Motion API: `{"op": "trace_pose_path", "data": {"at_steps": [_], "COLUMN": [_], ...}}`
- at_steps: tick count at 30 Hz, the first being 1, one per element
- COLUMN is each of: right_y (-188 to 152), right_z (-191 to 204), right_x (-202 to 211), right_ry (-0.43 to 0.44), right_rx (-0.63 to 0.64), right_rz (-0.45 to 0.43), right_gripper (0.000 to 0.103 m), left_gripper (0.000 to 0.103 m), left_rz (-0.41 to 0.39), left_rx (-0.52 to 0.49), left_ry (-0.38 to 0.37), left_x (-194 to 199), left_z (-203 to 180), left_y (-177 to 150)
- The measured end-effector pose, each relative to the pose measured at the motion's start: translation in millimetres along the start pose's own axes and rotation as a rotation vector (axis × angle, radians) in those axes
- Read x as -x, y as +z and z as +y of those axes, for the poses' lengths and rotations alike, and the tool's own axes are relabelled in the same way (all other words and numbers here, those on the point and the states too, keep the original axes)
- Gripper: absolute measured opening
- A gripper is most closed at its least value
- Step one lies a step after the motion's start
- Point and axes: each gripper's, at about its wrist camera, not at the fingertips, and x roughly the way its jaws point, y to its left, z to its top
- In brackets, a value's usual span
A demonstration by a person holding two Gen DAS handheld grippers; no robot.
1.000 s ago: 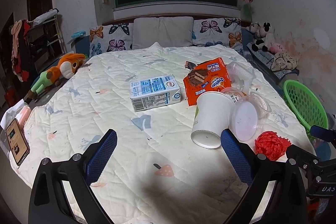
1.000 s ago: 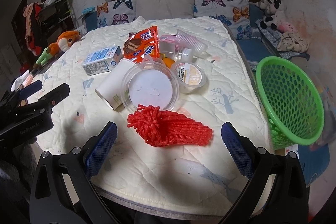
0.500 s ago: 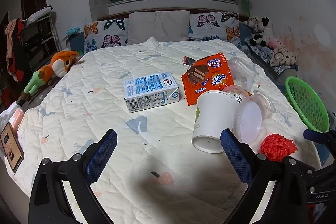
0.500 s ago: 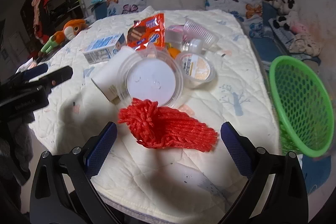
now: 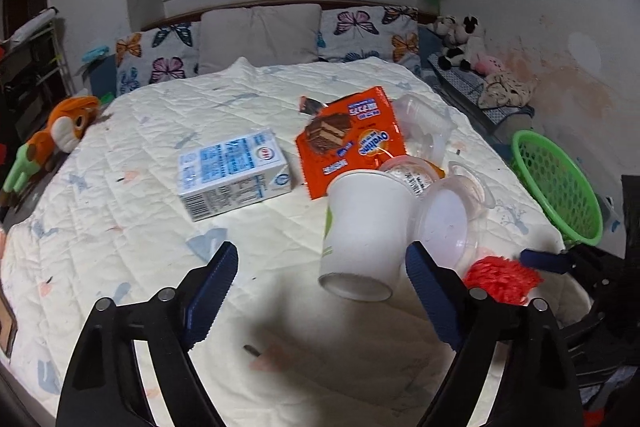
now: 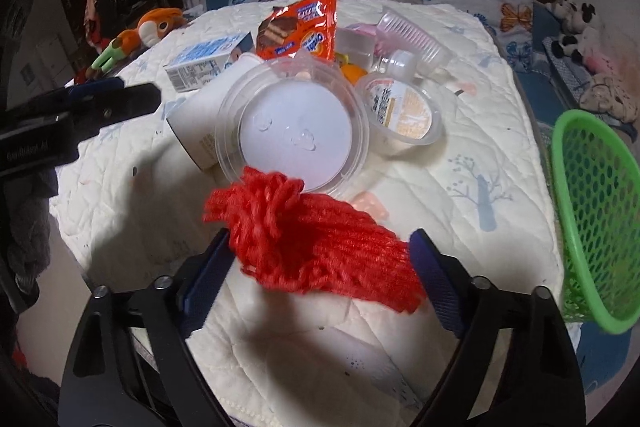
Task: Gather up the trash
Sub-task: 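Grasp the red mesh net with the right tool while the left tool grasps the white paper cup, then lift the red net with the right tool while the left tool lifts a clear plastic lid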
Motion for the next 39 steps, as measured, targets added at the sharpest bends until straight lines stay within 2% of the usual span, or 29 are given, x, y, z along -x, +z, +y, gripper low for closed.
{"op": "trace_pose_path", "data": {"at_steps": [6,10,18,22,26,31,39], "right_y": [0.4,1.1,0.8,0.0,-0.2,-1.6,-2.3], "right_z": [-3.5,-3.3,-3.5,-4.0,-3.6,-3.4,-1.4], "right_x": [1.8,2.6,3.6,5.5,8.2,14.6,22.9], "right_ry": [0.023,0.045,0.046,0.061,0.067,0.075,0.07], "right_rx": [-0.008,-0.013,-0.008,-0.016,-0.024,-0.037,-0.042], "right_rz": [-0.006,-0.009,-0.007,-0.01,-0.013,-0.024,-0.047], "right_gripper": [0.068,0.059,0.057,0.05,0.045,0.04,0.038], "left_gripper": [0.07,0.069,0.069,0.069,0.062,0.058,0.057], "left_rz": [0.033,0.068,0.126,0.157,0.174,0.153,0.143], "left_rx": [-0.048,-0.069,-0.122,-0.11,-0.105,-0.128,-0.165], "left_ry": [-0.025,-0.057,-0.12,-0.165,-0.22,-0.222,-0.211], "left_x": [-17.0,-30.3,-53.8,-64.5,-71.2,-65.9,-46.5], "left_z": [-6.9,-6.5,-14.9,-12.9,-14.3,-17.3,-9.8], "left_y": [9.0,14.2,18.4,18.4,17.7,14.8,11.5]}}
